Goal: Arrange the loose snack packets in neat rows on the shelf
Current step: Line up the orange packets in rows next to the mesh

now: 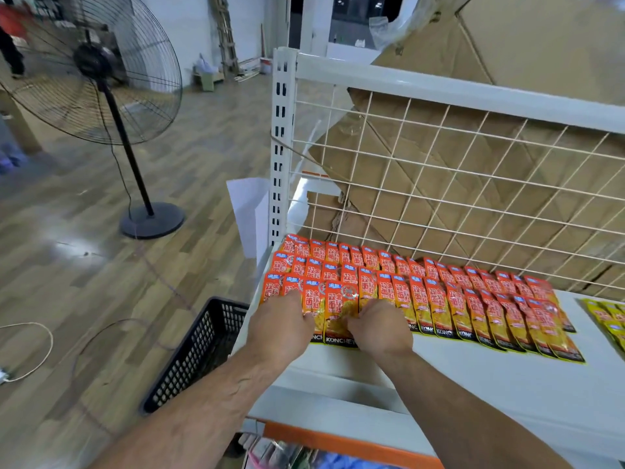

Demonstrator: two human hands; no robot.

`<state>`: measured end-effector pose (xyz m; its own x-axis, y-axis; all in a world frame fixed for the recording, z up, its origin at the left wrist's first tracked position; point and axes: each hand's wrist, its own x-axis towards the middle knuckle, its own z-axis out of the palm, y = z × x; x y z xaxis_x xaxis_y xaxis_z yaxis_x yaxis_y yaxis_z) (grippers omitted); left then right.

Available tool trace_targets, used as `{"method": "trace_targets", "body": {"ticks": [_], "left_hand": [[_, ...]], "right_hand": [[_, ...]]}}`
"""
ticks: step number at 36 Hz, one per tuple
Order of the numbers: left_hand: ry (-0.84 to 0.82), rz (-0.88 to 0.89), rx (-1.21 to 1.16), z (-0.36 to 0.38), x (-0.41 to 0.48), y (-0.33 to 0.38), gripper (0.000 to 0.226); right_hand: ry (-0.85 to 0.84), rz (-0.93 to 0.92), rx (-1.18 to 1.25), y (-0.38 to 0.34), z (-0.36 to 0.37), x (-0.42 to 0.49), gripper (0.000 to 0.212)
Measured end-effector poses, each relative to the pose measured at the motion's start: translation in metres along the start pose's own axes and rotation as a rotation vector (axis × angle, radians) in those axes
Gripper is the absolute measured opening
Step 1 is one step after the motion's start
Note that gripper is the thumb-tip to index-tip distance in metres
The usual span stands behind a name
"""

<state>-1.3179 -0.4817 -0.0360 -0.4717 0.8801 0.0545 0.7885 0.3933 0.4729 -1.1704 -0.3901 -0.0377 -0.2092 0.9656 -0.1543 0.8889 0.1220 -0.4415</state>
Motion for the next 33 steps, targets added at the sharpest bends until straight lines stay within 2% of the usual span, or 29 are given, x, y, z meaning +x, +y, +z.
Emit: {"method": "trace_targets", "body": {"ticks": [5,13,17,20,22,25,29,33], "left_hand": [[-0.002,0.003,0.023,-0.002,-0.002,0.001,0.02],[0.064,0.069,0.04,-0.003,-0.012,0.013,0.015],[0.152,0.191,0.058,0.009,-0.013,0.019,0.02],[0.246,0.298,0.078,0.021,-0.014,0.027,0.022],[0.228,0.338,0.073,0.027,-0.017,0.039,0.028],[0.164,0.388,0.062,0.038,-0.024,0.057,0.036],[0.123,0.467,0.065,0.052,-0.035,0.082,0.042],[0.075,0.503,0.072,0.063,-0.048,0.116,0.044]], "right_hand": [[0.032,-0.003,-0.086,-0.001,0.003,0.001,0.032],[0.103,-0.058,-0.064,-0.003,-0.002,-0.007,0.037],[0.125,-0.08,-0.024,0.001,-0.01,-0.017,0.042],[0.198,-0.178,-0.048,0.015,-0.019,-0.025,0.038],[0.249,-0.292,-0.107,0.032,-0.023,-0.029,0.033],[0.276,-0.418,-0.261,0.063,-0.028,-0.031,0.044],[0.281,-0.399,-0.292,0.094,-0.044,-0.043,0.061],[0.295,-0.338,-0.279,0.128,-0.066,-0.058,0.062]]}}
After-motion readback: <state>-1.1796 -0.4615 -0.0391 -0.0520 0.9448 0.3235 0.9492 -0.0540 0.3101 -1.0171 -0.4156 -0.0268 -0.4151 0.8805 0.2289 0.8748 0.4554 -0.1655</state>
